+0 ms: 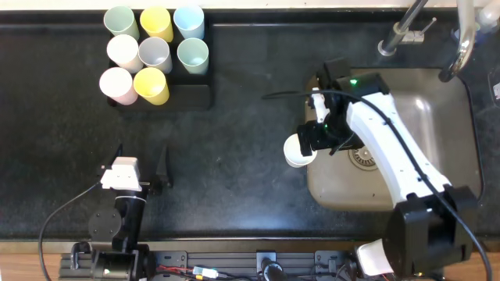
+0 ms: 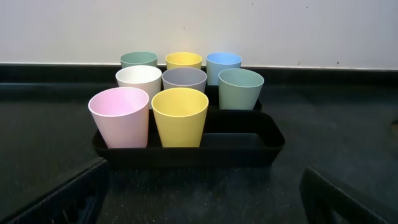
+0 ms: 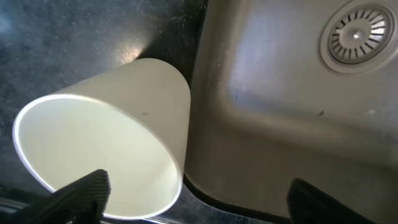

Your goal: Store Cups

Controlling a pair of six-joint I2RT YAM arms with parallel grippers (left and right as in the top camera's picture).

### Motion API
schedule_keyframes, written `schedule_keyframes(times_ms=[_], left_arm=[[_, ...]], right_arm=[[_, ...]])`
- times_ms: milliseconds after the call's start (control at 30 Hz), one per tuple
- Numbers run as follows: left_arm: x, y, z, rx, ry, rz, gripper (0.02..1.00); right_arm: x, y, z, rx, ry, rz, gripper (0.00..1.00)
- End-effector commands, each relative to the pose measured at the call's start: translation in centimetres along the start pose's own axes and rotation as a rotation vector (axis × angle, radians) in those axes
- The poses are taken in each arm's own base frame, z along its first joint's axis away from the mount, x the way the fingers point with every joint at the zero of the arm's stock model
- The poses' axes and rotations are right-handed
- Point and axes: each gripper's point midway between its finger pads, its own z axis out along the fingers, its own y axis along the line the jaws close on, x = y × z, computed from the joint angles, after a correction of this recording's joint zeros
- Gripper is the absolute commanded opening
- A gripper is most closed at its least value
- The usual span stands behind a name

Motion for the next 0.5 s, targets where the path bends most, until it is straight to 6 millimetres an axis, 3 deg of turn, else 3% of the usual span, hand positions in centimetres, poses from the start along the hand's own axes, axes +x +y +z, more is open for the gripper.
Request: schedule_keyframes(times_ms=[33, 300, 500], left_arm=[[-0.1, 0.0, -0.1, 0.003, -0.007, 0.004, 1.000], [-0.1, 0.0, -0.1, 0.003, -0.007, 0.004, 1.000], [-0.1, 0.0, -0.1, 0.003, -0.007, 0.004, 1.000]], right_arm=[[-1.0, 0.0, -0.1, 0.037, -0.014, -0.017, 0.822], [-1.9, 0.6, 0.9, 0.034, -0.015, -0.024, 0.566], [-2.4, 0.9, 1.1, 0.029, -0.031, 0.001, 0.218]])
